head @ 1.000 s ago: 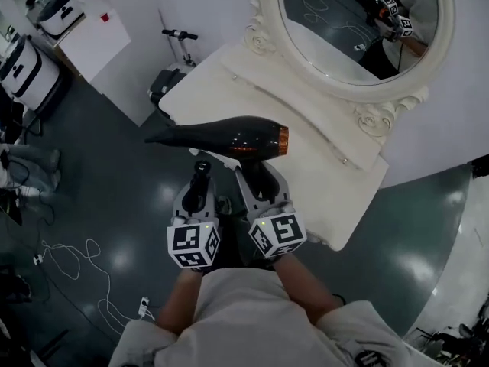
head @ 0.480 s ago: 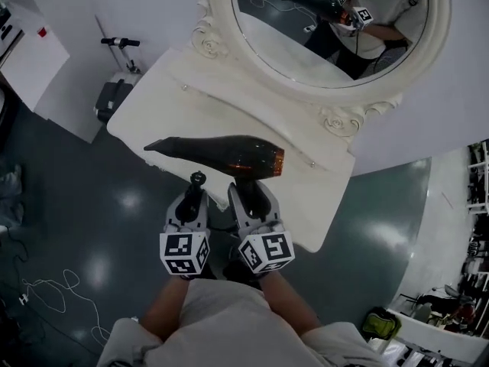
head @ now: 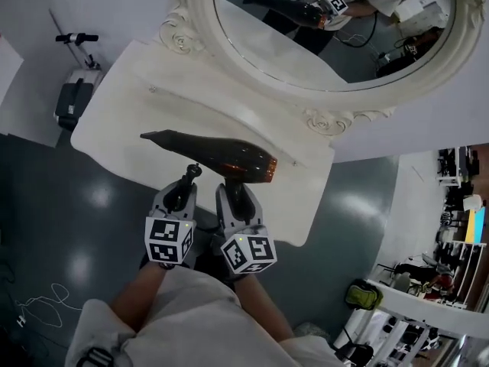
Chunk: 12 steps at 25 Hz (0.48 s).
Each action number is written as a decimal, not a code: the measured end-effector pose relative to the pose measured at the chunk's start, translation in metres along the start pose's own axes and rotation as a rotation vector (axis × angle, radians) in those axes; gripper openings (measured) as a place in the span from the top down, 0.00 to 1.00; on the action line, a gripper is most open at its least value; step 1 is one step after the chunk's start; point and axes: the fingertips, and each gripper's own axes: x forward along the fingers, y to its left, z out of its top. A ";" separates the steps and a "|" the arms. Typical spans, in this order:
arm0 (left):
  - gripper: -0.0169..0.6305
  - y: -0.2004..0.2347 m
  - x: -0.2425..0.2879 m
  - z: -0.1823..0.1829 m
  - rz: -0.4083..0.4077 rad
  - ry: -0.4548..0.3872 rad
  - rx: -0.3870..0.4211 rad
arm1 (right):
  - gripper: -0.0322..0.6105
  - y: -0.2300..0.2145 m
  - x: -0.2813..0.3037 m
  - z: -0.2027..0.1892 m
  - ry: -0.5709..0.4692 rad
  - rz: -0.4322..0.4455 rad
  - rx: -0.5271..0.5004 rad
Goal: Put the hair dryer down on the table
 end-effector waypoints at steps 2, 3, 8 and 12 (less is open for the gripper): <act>0.86 0.001 0.008 -0.003 -0.028 0.035 0.006 | 0.66 -0.008 0.002 -0.005 0.004 -0.046 0.038; 0.86 0.003 0.010 -0.004 -0.043 0.052 0.014 | 0.66 -0.010 0.003 -0.007 0.003 -0.069 0.055; 0.86 0.001 0.029 -0.007 -0.140 0.131 0.073 | 0.66 -0.020 0.001 -0.014 0.002 -0.179 0.105; 0.86 -0.012 0.044 -0.016 -0.196 0.170 0.084 | 0.66 -0.039 0.000 -0.025 0.034 -0.238 0.176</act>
